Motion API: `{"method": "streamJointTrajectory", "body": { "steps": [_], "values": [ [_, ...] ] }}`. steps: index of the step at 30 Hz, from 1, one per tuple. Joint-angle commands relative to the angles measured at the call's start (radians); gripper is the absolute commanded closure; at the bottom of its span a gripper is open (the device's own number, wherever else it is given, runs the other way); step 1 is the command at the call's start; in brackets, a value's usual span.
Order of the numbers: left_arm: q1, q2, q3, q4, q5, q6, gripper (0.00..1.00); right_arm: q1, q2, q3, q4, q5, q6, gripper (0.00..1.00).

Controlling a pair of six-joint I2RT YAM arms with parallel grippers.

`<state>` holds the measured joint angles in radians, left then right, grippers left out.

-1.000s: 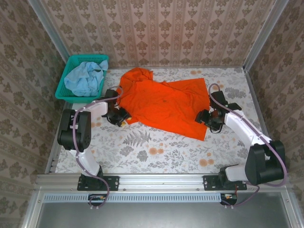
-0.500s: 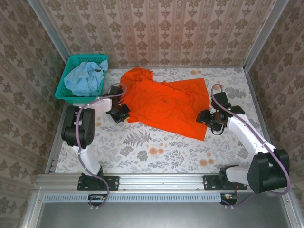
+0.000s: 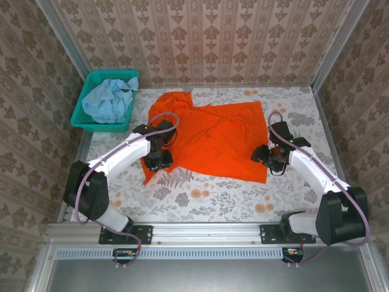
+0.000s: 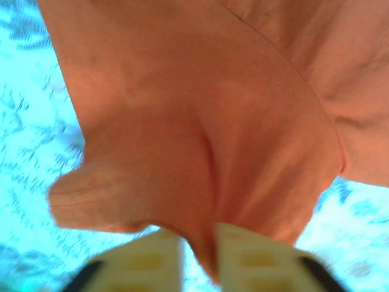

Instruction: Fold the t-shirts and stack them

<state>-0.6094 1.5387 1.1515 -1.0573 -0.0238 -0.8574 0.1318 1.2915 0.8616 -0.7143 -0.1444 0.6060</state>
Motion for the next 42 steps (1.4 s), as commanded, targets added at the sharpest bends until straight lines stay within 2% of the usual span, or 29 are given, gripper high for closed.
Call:
{"method": "streamJointTrajectory", "body": {
  "steps": [1, 4, 7, 12, 15, 19, 24, 28, 31, 35, 39, 42],
  "values": [
    [-0.013, 0.003, 0.020, -0.175, -0.046, 0.029, 0.41, 0.008, 0.029, -0.007, -0.010, -0.019, 0.001, 0.38],
    [0.024, -0.016, 0.007, -0.189, -0.062, 0.077, 0.27, 0.008, 0.044, -0.010, -0.013, -0.017, 0.012, 0.37],
    [0.087, -0.065, -0.029, -0.190, -0.054, 0.105, 0.27, 0.008, 0.041, -0.019, -0.036, 0.013, 0.036, 0.36],
    [0.282, -0.195, -0.222, -0.089, 0.125, 0.095, 0.40, -0.001, 0.040, -0.035, -0.110, 0.122, 0.112, 0.37],
    [0.354, -0.268, -0.338, -0.028, 0.197, 0.073, 0.45, -0.014, 0.034, -0.072, -0.116, 0.119, 0.200, 0.38],
    [0.432, -0.326, -0.477, 0.106, 0.336, 0.039, 0.51, -0.021, 0.008, -0.144, -0.038, 0.079, 0.281, 0.42],
    [0.441, -0.317, -0.553, 0.214, 0.392, 0.005, 0.53, -0.023, -0.005, -0.181, 0.002, 0.100, 0.342, 0.42],
    [0.445, -0.284, -0.586, 0.297, 0.434, -0.012, 0.62, -0.026, 0.010, -0.189, 0.037, 0.090, 0.352, 0.42],
    [0.445, -0.260, -0.582, 0.321, 0.424, 0.000, 0.66, -0.026, 0.020, -0.194, 0.065, 0.074, 0.353, 0.42],
    [0.445, -0.240, -0.567, 0.285, 0.356, 0.040, 0.74, -0.026, 0.021, -0.195, 0.078, 0.081, 0.353, 0.42],
    [0.445, -0.245, -0.574, 0.257, 0.314, 0.049, 0.74, -0.027, 0.014, -0.198, 0.064, 0.104, 0.364, 0.43],
    [0.443, -0.249, -0.568, 0.245, 0.295, 0.055, 0.67, -0.026, -0.005, -0.213, 0.065, 0.114, 0.383, 0.46]
  ]
}}
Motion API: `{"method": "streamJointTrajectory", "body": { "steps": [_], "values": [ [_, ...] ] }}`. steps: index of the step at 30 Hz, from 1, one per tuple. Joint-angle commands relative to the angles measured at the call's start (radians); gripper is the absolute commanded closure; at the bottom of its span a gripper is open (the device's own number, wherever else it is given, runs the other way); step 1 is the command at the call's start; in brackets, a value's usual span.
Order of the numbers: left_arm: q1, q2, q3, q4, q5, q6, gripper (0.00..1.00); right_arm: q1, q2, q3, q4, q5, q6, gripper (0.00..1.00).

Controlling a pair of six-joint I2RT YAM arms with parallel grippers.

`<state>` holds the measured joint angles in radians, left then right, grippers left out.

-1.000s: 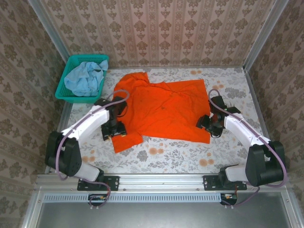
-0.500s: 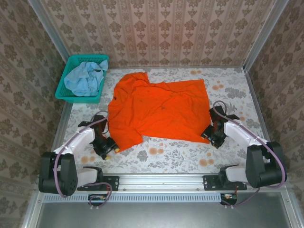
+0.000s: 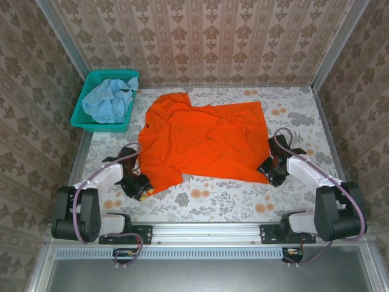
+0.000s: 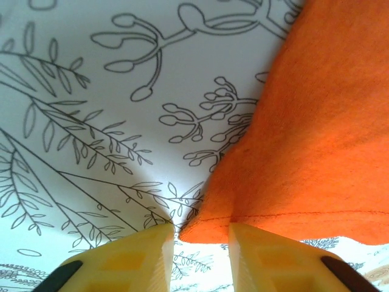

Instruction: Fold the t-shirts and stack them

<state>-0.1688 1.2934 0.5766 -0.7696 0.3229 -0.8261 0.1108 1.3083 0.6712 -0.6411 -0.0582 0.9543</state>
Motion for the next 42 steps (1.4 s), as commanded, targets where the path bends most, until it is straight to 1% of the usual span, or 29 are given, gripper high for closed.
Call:
{"method": "streamJointTrajectory", "body": {
  "steps": [1, 4, 9, 11, 18, 22, 24, 27, 29, 31, 36, 40, 42],
  "values": [
    [-0.001, -0.003, 0.013, -0.047, -0.061, 0.029, 0.66, -0.005, -0.026, -0.025, -0.012, 0.033, 0.042, 0.47],
    [-0.008, 0.008, 0.028, -0.050, -0.074, 0.041, 0.65, -0.004, -0.030, -0.030, -0.037, 0.039, 0.066, 0.50],
    [-0.014, 0.035, 0.033, -0.029, -0.083, 0.044, 0.74, -0.002, -0.025, -0.061, -0.019, 0.046, 0.098, 0.52],
    [-0.018, 0.047, 0.031, -0.022, -0.084, 0.044, 0.77, -0.002, -0.016, -0.064, -0.001, 0.033, 0.107, 0.54],
    [-0.030, 0.079, 0.037, 0.004, -0.097, 0.049, 0.80, -0.002, 0.041, -0.055, 0.042, 0.026, 0.117, 0.61],
    [-0.046, 0.104, 0.055, 0.004, -0.111, 0.063, 0.80, -0.002, 0.070, -0.038, 0.052, 0.027, 0.107, 0.73],
    [-0.049, 0.114, 0.058, 0.010, -0.118, 0.068, 0.82, -0.002, 0.075, -0.033, 0.060, 0.027, 0.101, 0.78],
    [-0.052, 0.129, 0.060, 0.022, -0.120, 0.070, 0.89, -0.002, 0.109, -0.023, 0.066, 0.021, 0.093, 0.88],
    [-0.054, 0.145, 0.068, 0.031, -0.120, 0.076, 0.99, -0.002, 0.120, -0.015, 0.067, 0.018, 0.086, 0.94],
    [-0.058, 0.153, 0.086, 0.029, -0.120, 0.089, 1.00, -0.002, 0.120, -0.009, 0.064, 0.018, 0.078, 1.00],
    [-0.079, 0.129, 0.167, -0.016, -0.147, 0.140, 1.00, -0.003, 0.089, 0.010, 0.038, 0.018, 0.056, 1.00],
    [-0.082, 0.056, 0.262, -0.061, -0.157, 0.191, 1.00, -0.003, 0.007, 0.030, 0.036, -0.017, 0.033, 1.00],
    [-0.083, 0.038, 0.341, -0.082, -0.157, 0.228, 1.00, -0.014, -0.027, 0.064, 0.025, -0.033, 0.004, 1.00]
  ]
}}
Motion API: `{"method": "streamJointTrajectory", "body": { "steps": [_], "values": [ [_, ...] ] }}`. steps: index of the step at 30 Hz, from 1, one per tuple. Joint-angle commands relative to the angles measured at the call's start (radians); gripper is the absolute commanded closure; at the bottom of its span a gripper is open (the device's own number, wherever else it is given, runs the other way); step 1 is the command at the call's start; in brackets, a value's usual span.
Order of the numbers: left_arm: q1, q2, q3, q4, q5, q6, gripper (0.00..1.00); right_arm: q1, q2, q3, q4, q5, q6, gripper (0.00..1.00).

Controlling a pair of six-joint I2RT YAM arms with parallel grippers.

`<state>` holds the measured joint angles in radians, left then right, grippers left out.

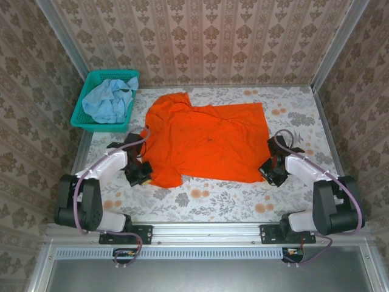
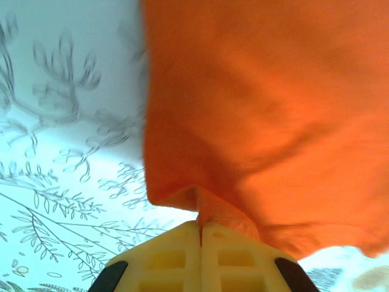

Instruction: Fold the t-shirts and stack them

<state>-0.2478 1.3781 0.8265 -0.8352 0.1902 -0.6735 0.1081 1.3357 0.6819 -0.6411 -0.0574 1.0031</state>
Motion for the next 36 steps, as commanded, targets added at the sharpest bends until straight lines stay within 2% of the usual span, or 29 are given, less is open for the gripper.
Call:
{"method": "streamJointTrajectory", "body": {
  "steps": [1, 5, 7, 10, 14, 16, 18, 20, 22, 25, 26, 27, 28, 30, 32, 34, 36],
  "values": [
    [-0.002, -0.042, 0.143, -0.033, -0.015, 0.094, 1.00, -0.022, -0.067, 0.085, 0.010, -0.035, -0.064, 1.00],
    [-0.012, -0.014, 0.404, -0.083, -0.010, 0.153, 1.00, -0.065, -0.101, 0.247, -0.040, -0.061, -0.141, 1.00],
    [-0.019, -0.018, 0.452, -0.092, -0.042, 0.157, 1.00, -0.068, -0.130, 0.264, -0.028, -0.062, -0.153, 1.00],
    [-0.018, -0.031, 0.352, -0.092, -0.051, 0.116, 1.00, -0.068, -0.179, 0.169, 0.026, -0.077, -0.135, 1.00],
    [-0.014, -0.007, 0.157, -0.057, 0.022, 0.076, 1.00, -0.071, -0.170, 0.024, 0.023, -0.115, -0.123, 1.00],
    [-0.008, 0.041, 0.152, -0.026, 0.053, 0.075, 1.00, -0.080, -0.163, -0.010, 0.052, -0.119, -0.128, 1.00],
    [-0.003, 0.130, 0.234, 0.012, 0.093, 0.093, 1.00, -0.101, -0.129, 0.020, 0.083, -0.112, -0.145, 1.00],
    [0.005, 0.260, 0.435, 0.039, 0.154, 0.129, 1.00, -0.145, -0.037, 0.153, 0.078, -0.116, -0.177, 1.00],
    [0.005, 0.391, 0.704, 0.002, 0.157, 0.169, 1.00, -0.187, 0.080, 0.360, 0.046, -0.151, -0.205, 1.00],
    [0.013, 0.598, 1.310, -0.135, 0.147, 0.207, 1.00, -0.208, 0.234, 0.829, -0.102, -0.147, -0.268, 1.00],
    [0.017, 0.667, 1.572, -0.192, 0.147, 0.209, 1.00, -0.208, 0.269, 1.003, -0.147, -0.134, -0.293, 1.00],
    [0.023, 0.709, 1.759, -0.212, 0.144, 0.206, 1.00, -0.208, 0.291, 1.134, -0.175, -0.123, -0.310, 1.00],
    [0.038, 0.689, 1.837, -0.145, 0.161, 0.181, 1.00, -0.209, 0.309, 1.275, -0.203, -0.113, -0.327, 1.00],
    [0.061, 0.613, 1.820, -0.045, 0.151, 0.151, 1.00, -0.209, 0.334, 1.480, -0.254, -0.102, -0.365, 1.00],
    [0.048, 0.500, 1.711, 0.029, 0.148, 0.199, 1.00, -0.209, 0.323, 1.560, -0.304, -0.118, -0.391, 1.00],
    [0.025, 0.382, 1.552, 0.059, 0.144, 0.257, 1.00, -0.209, 0.243, 1.463, -0.293, -0.138, -0.401, 1.00],
    [-0.006, 0.258, 1.358, 0.058, 0.108, 0.334, 1.00, -0.207, 0.116, 1.268, -0.236, -0.150, -0.412, 1.00]
  ]
}}
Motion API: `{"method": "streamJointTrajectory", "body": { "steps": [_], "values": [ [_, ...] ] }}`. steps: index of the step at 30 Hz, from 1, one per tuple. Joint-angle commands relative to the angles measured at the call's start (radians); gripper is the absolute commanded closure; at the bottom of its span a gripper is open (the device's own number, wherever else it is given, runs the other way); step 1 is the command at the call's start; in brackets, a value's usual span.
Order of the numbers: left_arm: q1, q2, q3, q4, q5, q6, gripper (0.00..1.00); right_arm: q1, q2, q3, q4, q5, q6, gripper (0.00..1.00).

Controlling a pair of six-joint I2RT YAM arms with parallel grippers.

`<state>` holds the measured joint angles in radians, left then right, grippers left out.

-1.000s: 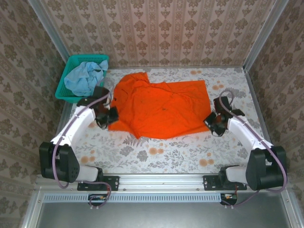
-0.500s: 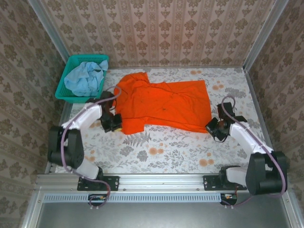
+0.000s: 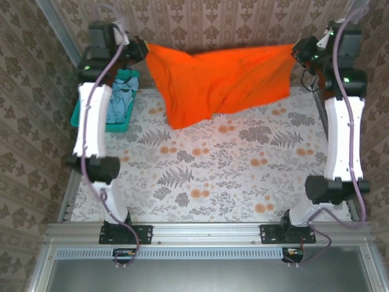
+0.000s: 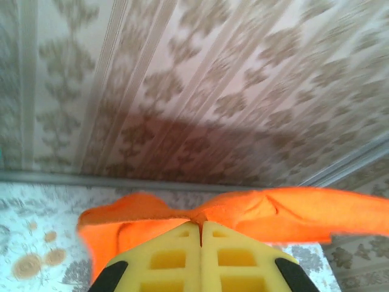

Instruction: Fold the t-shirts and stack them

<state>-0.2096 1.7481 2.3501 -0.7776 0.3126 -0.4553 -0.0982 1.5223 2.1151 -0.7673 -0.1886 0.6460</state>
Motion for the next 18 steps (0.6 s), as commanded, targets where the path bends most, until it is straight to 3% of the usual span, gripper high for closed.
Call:
{"method": "streamJointTrajectory", "body": {
  "steps": [1, 7, 10, 12, 16, 18],
  "values": [
    [-0.062, -0.180, -0.281, -0.003, -0.035, 0.155, 1.00, 0.001, -0.146, -0.283, -0.079, -0.017, -0.058, 1.00],
    [-0.144, -0.543, -0.975, 0.004, -0.088, 0.160, 1.00, 0.020, -0.491, -0.949, -0.064, -0.029, -0.019, 1.00],
    [-0.215, -0.637, -1.214, -0.053, -0.102, 0.121, 0.97, 0.020, -0.610, -1.196, -0.094, -0.020, 0.009, 1.00],
    [-0.240, -0.679, -1.324, -0.089, -0.137, 0.093, 0.98, 0.018, -0.658, -1.294, -0.140, 0.001, 0.016, 1.00],
    [-0.274, -0.757, -1.405, -0.110, -0.076, 0.047, 1.00, -0.001, -0.688, -1.358, -0.240, 0.060, 0.045, 1.00],
    [-0.274, -0.779, -1.401, -0.110, -0.059, 0.057, 0.91, -0.003, -0.692, -1.362, -0.247, 0.077, 0.061, 1.00]
  ]
}}
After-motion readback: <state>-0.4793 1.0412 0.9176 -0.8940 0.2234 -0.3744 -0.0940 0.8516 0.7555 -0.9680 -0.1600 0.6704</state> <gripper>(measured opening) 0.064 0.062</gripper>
